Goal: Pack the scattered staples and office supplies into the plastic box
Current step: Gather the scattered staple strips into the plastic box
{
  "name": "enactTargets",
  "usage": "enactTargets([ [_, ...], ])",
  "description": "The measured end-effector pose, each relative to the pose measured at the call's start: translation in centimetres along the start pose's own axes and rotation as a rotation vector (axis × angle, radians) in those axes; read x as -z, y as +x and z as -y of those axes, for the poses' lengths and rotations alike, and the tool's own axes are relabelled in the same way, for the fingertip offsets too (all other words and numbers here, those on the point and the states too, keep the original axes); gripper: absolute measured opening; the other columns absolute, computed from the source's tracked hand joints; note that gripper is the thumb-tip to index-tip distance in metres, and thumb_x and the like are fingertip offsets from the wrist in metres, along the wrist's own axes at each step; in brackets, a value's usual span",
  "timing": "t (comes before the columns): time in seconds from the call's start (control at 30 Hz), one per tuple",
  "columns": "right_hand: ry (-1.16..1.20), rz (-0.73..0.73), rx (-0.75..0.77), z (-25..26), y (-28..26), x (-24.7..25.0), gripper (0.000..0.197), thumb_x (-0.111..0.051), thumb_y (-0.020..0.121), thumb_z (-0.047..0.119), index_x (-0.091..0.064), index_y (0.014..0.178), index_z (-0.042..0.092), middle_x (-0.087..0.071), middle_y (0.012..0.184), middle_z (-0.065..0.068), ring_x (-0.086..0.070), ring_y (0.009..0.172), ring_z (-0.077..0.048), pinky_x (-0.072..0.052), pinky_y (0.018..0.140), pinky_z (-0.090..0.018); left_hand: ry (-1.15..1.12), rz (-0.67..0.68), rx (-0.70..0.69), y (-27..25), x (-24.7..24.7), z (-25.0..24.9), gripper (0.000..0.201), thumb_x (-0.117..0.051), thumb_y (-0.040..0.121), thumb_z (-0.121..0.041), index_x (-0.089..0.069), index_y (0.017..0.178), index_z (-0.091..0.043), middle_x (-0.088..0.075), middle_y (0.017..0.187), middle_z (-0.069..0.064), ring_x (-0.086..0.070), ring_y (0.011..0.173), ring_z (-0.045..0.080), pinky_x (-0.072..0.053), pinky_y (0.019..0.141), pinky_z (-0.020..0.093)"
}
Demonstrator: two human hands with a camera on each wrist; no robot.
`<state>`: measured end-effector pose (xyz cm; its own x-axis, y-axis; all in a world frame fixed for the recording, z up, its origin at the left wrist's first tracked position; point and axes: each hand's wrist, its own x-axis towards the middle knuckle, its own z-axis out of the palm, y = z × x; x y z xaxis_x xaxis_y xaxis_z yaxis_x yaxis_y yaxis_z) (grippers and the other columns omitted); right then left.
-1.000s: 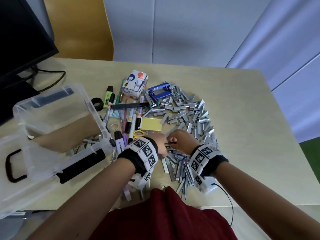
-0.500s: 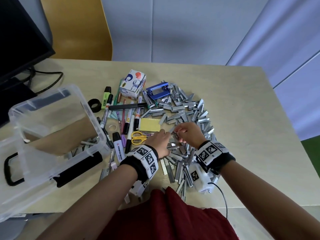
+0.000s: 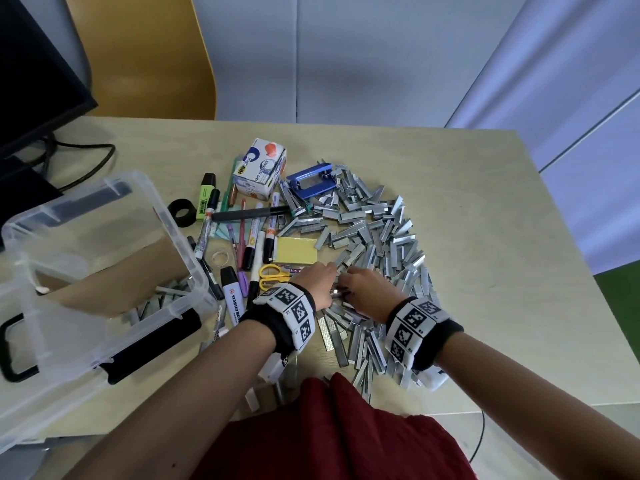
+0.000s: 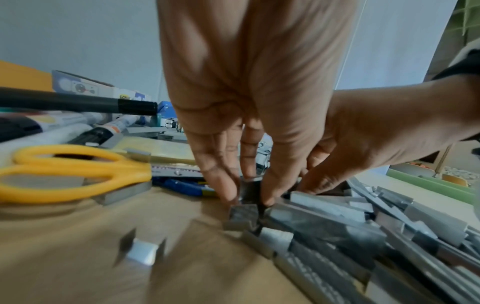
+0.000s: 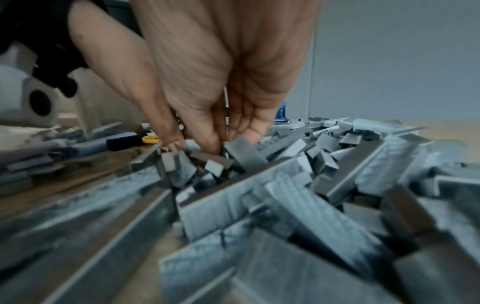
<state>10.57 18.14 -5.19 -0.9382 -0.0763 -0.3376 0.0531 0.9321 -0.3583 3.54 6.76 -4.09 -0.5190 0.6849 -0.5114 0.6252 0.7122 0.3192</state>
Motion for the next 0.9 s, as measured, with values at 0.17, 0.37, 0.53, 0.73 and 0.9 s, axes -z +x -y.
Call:
enactTargets([
  [0.17, 0.019, -0.021, -0.019, 0.1, 0.1, 0.3, 0.016, -0.052, 0.091, 0.011, -0.062, 0.101, 0.003, -0.061, 0.104, -0.010, -0.059, 0.098, -0.022, -0.048, 0.093, -0.032, -0.014, 0.014, -0.021, 0.5, -0.1, 0.6, 0.029, -0.054, 0.087, -0.005, -0.046, 0.115, -0.003, -0.051, 0.117, 0.014, -0.052, 0.105, 0.030, -0.042, 0.079, 0.033],
  [0.37, 0.231, -0.033, -0.157, -0.3, 0.1, 1.4, 0.011, -0.062, 0.085, 0.012, -0.065, 0.093, 0.005, -0.067, 0.101, -0.007, -0.059, 0.093, -0.014, -0.039, 0.088, -0.019, -0.132, -0.048, -0.012, 0.6, -0.1, 1.0, 0.021, -0.053, 0.090, -0.008, -0.052, 0.110, -0.004, -0.053, 0.114, 0.012, -0.054, 0.102, 0.029, -0.042, 0.080, 0.032],
  [0.53, 0.434, -0.074, -0.259, -1.3, 0.2, 2.5, 0.022, -0.060, 0.085, 0.004, -0.064, 0.106, 0.003, -0.066, 0.104, -0.009, -0.057, 0.081, -0.011, -0.047, 0.087, -0.026, -0.340, -0.112, 0.071, 0.9, 0.1, 1.7, 0.022, -0.052, 0.085, -0.002, -0.048, 0.074, -0.019, -0.055, 0.091, 0.005, -0.052, 0.094, 0.025, -0.042, 0.078, 0.029],
  [0.73, 1.048, -0.061, -0.402, -2.0, 0.0, 3.4, 0.015, -0.046, 0.091, -0.002, -0.060, 0.093, -0.003, -0.063, 0.092, -0.019, -0.059, 0.065, -0.014, -0.050, 0.058, -0.019, -0.312, -0.067, 0.064, 1.1, 0.1, 1.3, 0.017, -0.053, 0.083, -0.004, -0.048, 0.095, -0.014, -0.054, 0.104, 0.010, -0.054, 0.089, 0.026, -0.043, 0.073, 0.032],
  [0.9, 1.338, -0.142, -0.515, -2.6, 0.4, 3.6, 0.027, -0.027, 0.083, -0.010, -0.037, 0.068, 0.010, -0.039, 0.062, -0.005, -0.033, 0.051, -0.013, -0.026, 0.047, -0.022, -0.093, -0.181, 0.053, 1.1, 0.0, -0.2, 0.047, -0.059, 0.086, -0.025, -0.036, 0.124, -0.009, -0.033, 0.127, 0.011, -0.042, 0.115, 0.027, -0.045, 0.083, 0.037],
])
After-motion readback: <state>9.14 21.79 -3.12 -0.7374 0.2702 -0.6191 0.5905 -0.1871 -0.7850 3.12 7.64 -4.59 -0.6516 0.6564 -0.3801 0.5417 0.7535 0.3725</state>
